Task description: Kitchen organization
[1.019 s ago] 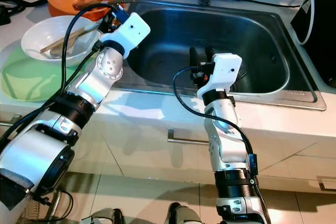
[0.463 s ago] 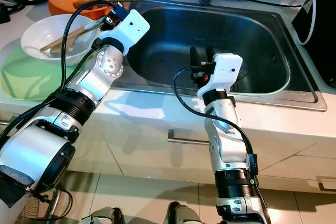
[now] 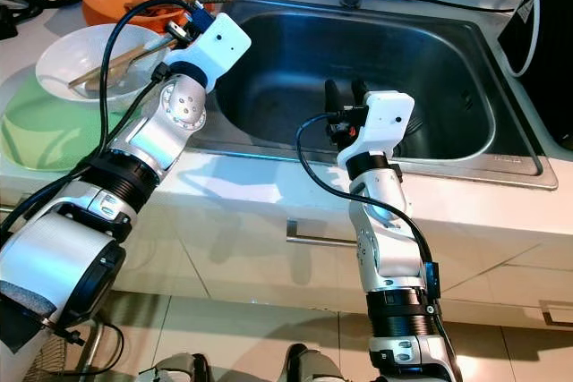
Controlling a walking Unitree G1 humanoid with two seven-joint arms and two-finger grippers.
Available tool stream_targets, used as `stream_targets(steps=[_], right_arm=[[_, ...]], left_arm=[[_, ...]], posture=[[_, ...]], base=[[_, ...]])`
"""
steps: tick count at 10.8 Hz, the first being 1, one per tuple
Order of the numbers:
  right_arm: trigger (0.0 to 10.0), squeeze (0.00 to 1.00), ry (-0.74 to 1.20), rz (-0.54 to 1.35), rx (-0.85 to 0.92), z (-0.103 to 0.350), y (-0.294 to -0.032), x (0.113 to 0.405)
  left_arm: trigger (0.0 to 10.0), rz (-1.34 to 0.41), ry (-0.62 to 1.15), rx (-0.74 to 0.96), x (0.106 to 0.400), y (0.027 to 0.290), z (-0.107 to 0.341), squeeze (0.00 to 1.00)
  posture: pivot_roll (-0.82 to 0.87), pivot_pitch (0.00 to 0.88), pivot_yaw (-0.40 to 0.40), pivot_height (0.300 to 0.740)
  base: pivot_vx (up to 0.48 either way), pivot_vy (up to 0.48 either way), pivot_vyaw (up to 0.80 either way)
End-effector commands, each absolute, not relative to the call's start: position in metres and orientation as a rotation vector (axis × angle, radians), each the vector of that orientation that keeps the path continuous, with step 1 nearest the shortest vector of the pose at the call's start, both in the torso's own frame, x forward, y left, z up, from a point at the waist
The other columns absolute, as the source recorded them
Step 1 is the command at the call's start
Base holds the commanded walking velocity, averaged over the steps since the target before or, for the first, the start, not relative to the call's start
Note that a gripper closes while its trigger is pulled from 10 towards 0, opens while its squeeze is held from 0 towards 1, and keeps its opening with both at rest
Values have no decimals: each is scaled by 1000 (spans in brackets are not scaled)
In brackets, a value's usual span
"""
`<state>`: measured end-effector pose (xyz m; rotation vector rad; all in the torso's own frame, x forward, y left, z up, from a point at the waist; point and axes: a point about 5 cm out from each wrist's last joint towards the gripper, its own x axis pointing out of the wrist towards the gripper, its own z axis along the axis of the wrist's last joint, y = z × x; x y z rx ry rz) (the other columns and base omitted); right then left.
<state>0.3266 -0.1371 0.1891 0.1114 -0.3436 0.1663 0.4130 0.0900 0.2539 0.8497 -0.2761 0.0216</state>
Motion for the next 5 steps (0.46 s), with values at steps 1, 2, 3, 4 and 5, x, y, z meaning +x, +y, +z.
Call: stream_targets(steps=[1, 2, 3, 4, 5], right_arm=[[10000, 0, -334, 156, 118, 189, -141, 327], [10000, 0, -332, 155, 121, 189, -141, 327], [10000, 0, -330, 155, 124, 189, -141, 327], [10000, 0, -330, 154, 124, 189, -141, 327], [10000, 0, -330, 154, 124, 189, -141, 328]], left_arm=[[5294, 47, -302, 849, 414, 89, 264, 0], [10000, 52, -297, 855, 414, 90, 264, 0], [10000, 59, -280, 863, 414, 92, 262, 0], [10000, 64, -275, 865, 414, 93, 261, 0], [7490, 66, -275, 864, 414, 93, 261, 0]], posture=[[42, 154, -45, 740], [42, 154, -45, 740], [44, 156, -46, 740], [44, 156, -47, 740], [43, 155, -48, 740]], base=[[0, 0, 0], [0, 0, 0], [0, 0, 0], [0, 0, 0], [0, 0, 0]])
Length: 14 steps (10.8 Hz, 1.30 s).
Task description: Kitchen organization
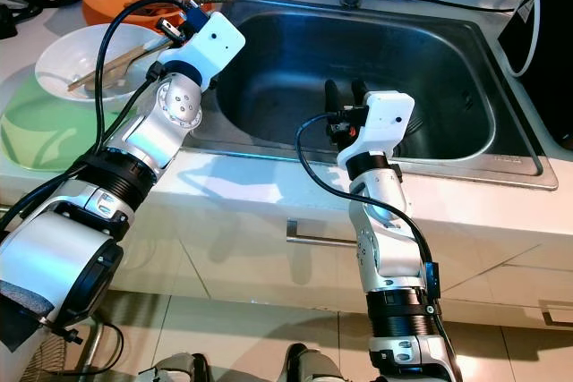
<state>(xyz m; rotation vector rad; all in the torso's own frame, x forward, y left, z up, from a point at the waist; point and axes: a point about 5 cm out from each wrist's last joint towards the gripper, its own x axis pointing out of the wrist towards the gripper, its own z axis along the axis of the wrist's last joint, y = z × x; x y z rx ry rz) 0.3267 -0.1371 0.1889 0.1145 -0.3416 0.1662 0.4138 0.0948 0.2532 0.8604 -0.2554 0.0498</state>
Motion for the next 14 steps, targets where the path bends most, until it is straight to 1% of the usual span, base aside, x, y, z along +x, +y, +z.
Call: stream_targets(steps=[1, 5, 8, 9, 10, 11, 13, 14], right_arm=[[10000, 0, -330, 154, 125, 189, -141, 328], [10000, 0, -331, 160, 127, 190, -139, 330], [10000, 0, -331, 163, 129, 191, -138, 330], [10000, 0, -331, 162, 129, 191, -139, 330], [10000, 0, -332, 167, 130, 191, -137, 331], [10000, 0, -332, 170, 132, 191, -136, 331], [10000, 0, -331, 175, 134, 191, -134, 331], [10000, 0, -331, 178, 136, 191, -134, 331]], left_arm=[[0, 69, -290, 852, 413, 93, 264, 0], [0, 60, -315, 824, 412, 90, 271, 0], [0, 46, -339, 770, 409, 89, 279, 0], [196, 26, -375, 740, 407, 86, 286, 0], [10000, -40, -432, 598, 400, 77, 298, 0], [10000, -77, -451, 519, 396, 74, 305, 0], [10000, -95, -484, 495, 391, 73, 317, 0], [10000, -104, -534, 493, 384, 71, 332, 0]], posture=[[44, 155, -48, 740], [45, 155, -50, 740], [46, 153, -52, 740], [47, 152, -53, 740], [49, 151, -54, 740], [49, 151, -54, 740], [50, 151, -54, 740], [52, 150, -55, 740]], base=[[0, 0, 0], [0, 0, 0], [0, 0, 0], [0, 0, 0], [0, 0, 0], [0, 0, 0], [0, 0, 0], [0, 0, 0]])
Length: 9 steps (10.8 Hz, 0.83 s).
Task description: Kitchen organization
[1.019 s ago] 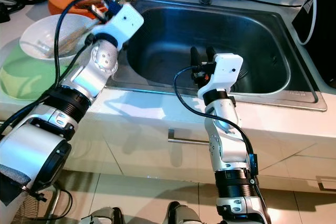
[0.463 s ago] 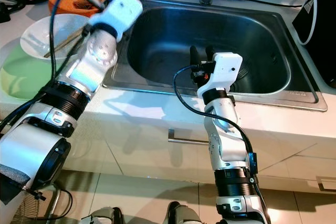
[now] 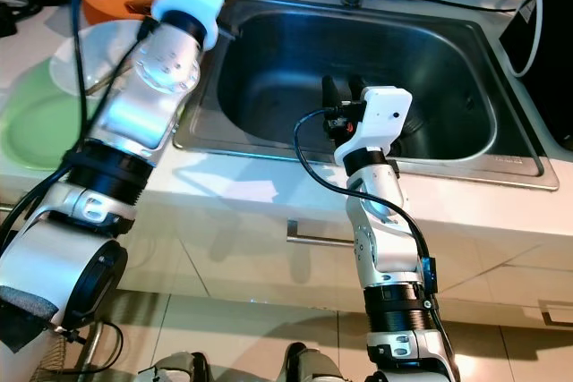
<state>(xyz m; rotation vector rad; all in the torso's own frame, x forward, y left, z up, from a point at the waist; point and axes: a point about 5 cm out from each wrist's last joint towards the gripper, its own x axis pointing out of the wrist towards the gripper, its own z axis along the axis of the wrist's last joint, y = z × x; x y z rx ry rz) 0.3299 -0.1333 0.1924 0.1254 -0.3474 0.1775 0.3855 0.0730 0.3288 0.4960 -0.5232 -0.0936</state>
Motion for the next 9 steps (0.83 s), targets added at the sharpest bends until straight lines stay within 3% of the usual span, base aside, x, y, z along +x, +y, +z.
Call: stream_targets(steps=[1, 3, 4, 6, 9], right_arm=[[10000, 0, -331, 182, 136, 191, -133, 332], [10000, 0, -331, 185, 137, 191, -132, 332], [10000, 0, -330, 187, 138, 191, -132, 333], [10000, 0, -327, 190, 139, 190, -130, 333], [10000, 0, -327, 196, 140, 190, -129, 332]], left_arm=[[10000, -116, -580, 483, 377, 70, 346, 0], [10000, -125, -642, 455, 366, 69, 364, 0], [10000, -161, -692, 376, 357, 67, 377, 0], [10000, -390, -715, 35, 343, 56, 379, 0], [10000, -495, -629, -143, 347, 51, 353, 0]], posture=[[53, 149, -56, 740], [55, 148, -57, 740], [56, 148, -56, 740], [55, 147, -53, 740], [51, 147, -53, 740]], base=[[0, 0, 0], [0, 0, 0], [0, 0, 0], [0, 0, 0], [0, 0, 0]])
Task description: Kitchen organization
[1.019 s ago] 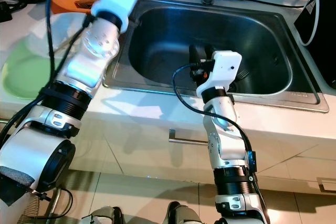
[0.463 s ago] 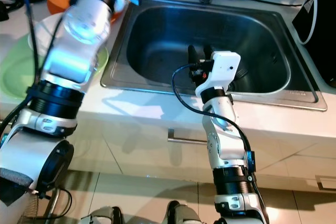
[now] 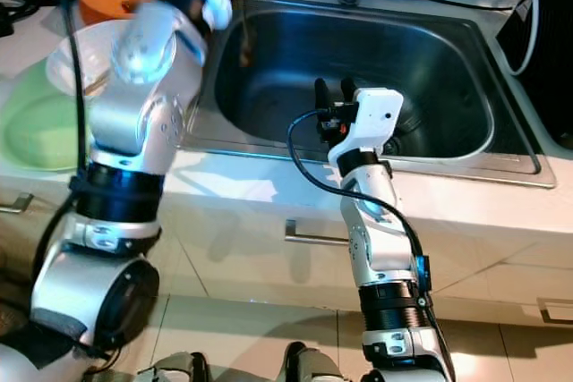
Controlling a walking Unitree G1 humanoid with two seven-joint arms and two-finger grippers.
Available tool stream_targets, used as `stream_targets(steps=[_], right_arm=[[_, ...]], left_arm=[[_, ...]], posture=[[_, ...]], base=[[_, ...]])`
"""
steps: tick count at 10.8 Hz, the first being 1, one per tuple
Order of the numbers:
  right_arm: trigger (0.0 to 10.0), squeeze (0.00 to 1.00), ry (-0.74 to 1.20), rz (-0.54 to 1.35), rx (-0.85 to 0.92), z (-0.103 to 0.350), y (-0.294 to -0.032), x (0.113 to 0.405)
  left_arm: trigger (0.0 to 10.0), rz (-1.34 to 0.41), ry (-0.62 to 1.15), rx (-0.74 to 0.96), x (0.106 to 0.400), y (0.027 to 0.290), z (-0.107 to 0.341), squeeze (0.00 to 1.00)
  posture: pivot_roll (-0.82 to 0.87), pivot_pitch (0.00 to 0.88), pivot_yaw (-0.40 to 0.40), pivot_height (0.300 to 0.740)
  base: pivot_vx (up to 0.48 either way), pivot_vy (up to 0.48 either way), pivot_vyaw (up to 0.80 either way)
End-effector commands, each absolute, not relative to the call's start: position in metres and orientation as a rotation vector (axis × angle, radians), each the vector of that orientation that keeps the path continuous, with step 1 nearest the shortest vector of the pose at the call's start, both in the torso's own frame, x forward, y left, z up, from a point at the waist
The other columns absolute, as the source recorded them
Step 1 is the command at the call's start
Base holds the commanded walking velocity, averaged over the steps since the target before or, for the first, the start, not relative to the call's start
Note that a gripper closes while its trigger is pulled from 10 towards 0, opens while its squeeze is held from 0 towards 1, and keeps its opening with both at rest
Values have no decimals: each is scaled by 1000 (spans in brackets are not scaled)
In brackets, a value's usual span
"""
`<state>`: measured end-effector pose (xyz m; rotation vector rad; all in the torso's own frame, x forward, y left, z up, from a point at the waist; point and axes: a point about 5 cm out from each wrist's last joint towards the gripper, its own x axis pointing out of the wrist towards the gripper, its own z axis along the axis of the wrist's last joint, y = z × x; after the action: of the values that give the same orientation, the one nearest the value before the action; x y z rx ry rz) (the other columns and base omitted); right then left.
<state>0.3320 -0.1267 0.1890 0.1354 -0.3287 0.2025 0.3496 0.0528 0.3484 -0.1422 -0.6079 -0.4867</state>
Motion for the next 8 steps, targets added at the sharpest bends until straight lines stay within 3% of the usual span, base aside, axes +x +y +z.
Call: stream_targets(steps=[1, 2, 8], right_arm=[[10000, 0, -328, 199, 137, 190, -130, 332], [10000, 1000, -327, 203, 133, 191, -132, 332], [10000, 1000, -362, 379, 81, 208, -128, 330]], left_arm=[[10000, -516, -593, -155, 350, 50, 342, 0], [10000, -542, -555, -178, 351, 48, 330, 0], [10000, -591, -429, -249, 357, 42, 285, 0]], posture=[[50, 146, -52, 740], [49, 147, -52, 740], [44, 135, -41, 740]], base=[[0, 0, 0], [0, 0, 0], [0, 0, 0]])
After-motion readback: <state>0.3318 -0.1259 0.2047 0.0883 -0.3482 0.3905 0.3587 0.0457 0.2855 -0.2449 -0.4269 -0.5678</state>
